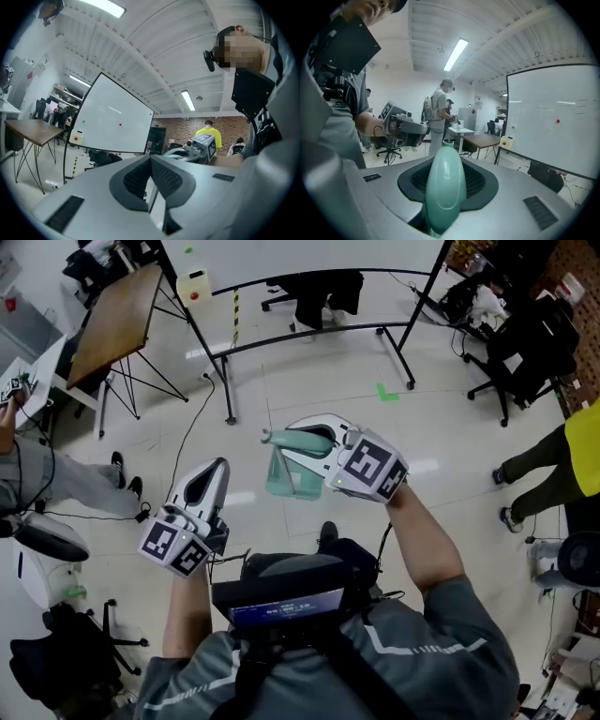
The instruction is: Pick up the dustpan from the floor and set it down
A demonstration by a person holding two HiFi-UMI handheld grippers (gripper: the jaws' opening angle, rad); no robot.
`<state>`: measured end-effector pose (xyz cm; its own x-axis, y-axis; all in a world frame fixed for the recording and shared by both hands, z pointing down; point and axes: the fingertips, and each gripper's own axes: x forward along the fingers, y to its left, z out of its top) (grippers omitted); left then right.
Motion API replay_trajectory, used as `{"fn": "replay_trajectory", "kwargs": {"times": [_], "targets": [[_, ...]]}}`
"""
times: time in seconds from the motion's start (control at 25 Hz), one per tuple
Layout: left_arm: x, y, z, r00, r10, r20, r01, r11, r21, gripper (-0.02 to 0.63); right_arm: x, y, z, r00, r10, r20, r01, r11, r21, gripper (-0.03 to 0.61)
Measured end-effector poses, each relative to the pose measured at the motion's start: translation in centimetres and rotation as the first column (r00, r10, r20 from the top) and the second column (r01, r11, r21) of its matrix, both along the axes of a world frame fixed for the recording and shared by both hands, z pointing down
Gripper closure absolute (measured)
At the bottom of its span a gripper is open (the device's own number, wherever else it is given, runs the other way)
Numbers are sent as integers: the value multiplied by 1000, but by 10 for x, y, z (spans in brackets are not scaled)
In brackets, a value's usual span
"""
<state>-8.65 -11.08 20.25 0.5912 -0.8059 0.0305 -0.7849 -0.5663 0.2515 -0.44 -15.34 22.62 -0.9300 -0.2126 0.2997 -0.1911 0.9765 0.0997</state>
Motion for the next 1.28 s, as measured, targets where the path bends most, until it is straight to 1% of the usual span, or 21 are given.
{"fn": "replay_trajectory", "kwargs": {"times": [0.12, 0.24, 0.36, 0.48, 0.68, 0.88, 1.0, 1.12, 1.28], "targets": [[6, -46, 0, 1000, -17, 4, 17, 1000, -5, 589, -7, -50, 3, 998, -67, -10, 67, 998, 5, 436], [3, -81, 10, 1000, 3, 1, -3, 1000, -19, 588, -16, -86, 15, 994, -102, -26, 102, 995, 10, 437], [-3, -102, 11, 999, 33, 0, -33, 999, -8, 588, -17, -113, 20, 996, -80, -33, 81, 997, 14, 437], [-12, -109, 6, 998, 59, 10, -59, 998, 4, 589, -17, -124, 19, 998, -48, -31, 48, 999, 14, 437], [-17, -124, 0, 994, 104, 16, -104, 995, 3, 588, -18, -140, 11, 998, -39, -43, 40, 999, 18, 437], [-20, -139, -2, 992, 123, 9, -123, 992, 10, 588, -20, -151, 13, 999, -30, -40, 31, 999, 8, 437], [-26, -144, 4, 991, 130, 15, -130, 992, -6, 588, -25, -156, 14, 999, -27, -39, 28, 1000, 3, 437], [-33, -155, 13, 993, 120, 6, -119, 992, -28, 588, -31, -162, 19, 999, -36, -39, 36, 999, -7, 437], [-36, -173, 39, 994, 106, 12, -105, 993, -58, 588, -35, -174, 46, 997, -35, -75, 34, 999, -17, 439]]}}
